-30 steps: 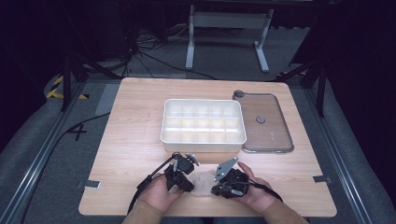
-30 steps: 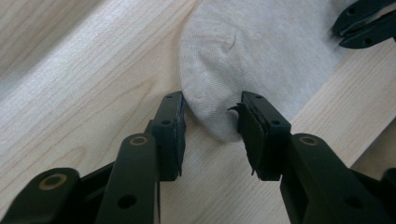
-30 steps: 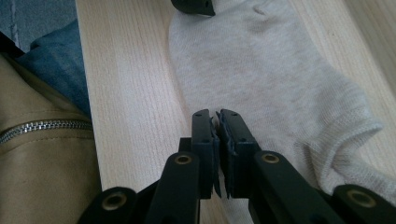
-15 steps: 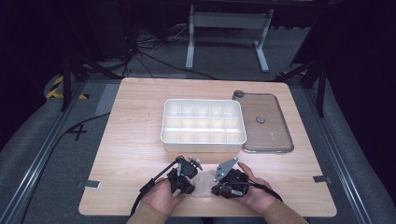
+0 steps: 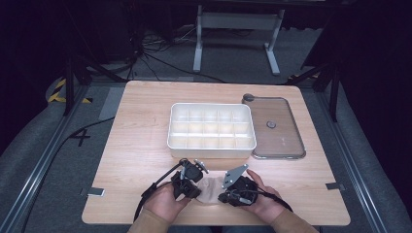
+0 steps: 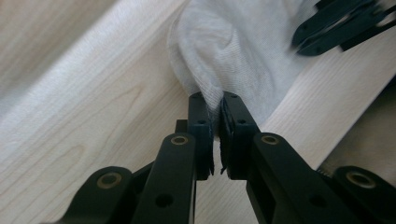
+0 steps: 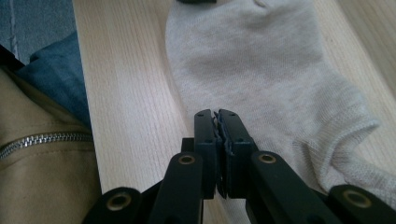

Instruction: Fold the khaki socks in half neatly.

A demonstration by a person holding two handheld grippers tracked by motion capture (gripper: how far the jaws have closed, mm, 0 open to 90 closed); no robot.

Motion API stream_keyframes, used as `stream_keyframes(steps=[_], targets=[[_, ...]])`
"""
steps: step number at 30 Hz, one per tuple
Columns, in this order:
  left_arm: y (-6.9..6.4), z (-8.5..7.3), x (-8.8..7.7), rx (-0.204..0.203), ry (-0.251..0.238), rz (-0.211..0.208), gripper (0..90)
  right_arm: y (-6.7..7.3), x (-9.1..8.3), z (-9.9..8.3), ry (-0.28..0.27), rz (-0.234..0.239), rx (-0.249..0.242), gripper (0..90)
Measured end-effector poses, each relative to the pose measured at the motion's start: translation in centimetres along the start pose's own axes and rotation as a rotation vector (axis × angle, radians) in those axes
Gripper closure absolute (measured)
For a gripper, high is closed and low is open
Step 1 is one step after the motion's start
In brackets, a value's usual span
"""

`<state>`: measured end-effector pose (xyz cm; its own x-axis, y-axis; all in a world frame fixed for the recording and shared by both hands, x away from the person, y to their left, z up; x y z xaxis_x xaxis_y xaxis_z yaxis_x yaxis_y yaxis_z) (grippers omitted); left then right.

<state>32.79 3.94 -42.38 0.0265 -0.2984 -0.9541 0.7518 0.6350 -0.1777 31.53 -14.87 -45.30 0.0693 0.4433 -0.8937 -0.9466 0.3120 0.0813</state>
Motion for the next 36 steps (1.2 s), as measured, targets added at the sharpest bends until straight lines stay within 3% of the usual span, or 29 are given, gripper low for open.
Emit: stream_keyframes(steps=[2, 4, 9, 12, 14, 22, 26, 31, 36], targets=[[0.0, -0.1, -0.4, 0.015, -0.016, 0.000, 83.5, 0.1, 0.1, 0.1, -0.010, -0.005, 0.003, 86.8], [-0.1, -0.2, -0.8, 0.061, -0.041, 0.003, 83.4, 0.3, 0.3, 0.2, -0.025, -0.008, 0.005, 86.7], [-0.1, -0.3, -1.4, 0.053, -0.040, 0.005, 83.3, 0.4, 0.3, 0.3, -0.039, -0.013, 0.011, 86.5], [0.1, -0.4, -1.6, 0.050, -0.037, 0.005, 83.2, 0.0, -0.7, 0.2, -0.082, 0.013, 0.041, 86.6], [0.3, -0.5, -1.8, 0.051, -0.039, 0.012, 83.0, -0.9, -2.2, -0.2, -0.134, 0.007, 0.104, 86.8], [0.9, -0.5, -2.7, 0.043, -0.043, -0.001, 82.5, -3.6, -3.5, -2.5, -0.109, -0.082, 0.228, 86.7], [0.9, -0.3, -2.8, 0.043, -0.046, -0.008, 81.9, -4.0, -3.2, -3.1, -0.085, -0.043, 0.265, 83.4], [0.6, -0.1, -2.9, 0.055, -0.059, -0.010, 81.9, -3.8, -2.1, -3.2, -0.047, -0.051, 0.267, 87.6], [0.4, 0.1, -3.2, 0.063, -0.081, -0.008, 82.1, -3.6, -1.7, -3.0, -0.071, -0.061, 0.251, 88.7]])
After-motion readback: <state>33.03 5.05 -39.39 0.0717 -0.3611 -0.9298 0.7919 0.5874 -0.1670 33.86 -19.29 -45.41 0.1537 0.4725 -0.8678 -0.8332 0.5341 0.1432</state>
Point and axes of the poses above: each handheld gripper's, and its own axes: x roughly forward along the jaws, z roughly out of its top, y roughly to its left, the point moved 1 cm from there along x, roughly forward along the jaws, and after that the axes turned 5 degrees about y, right-handed, at the moved point
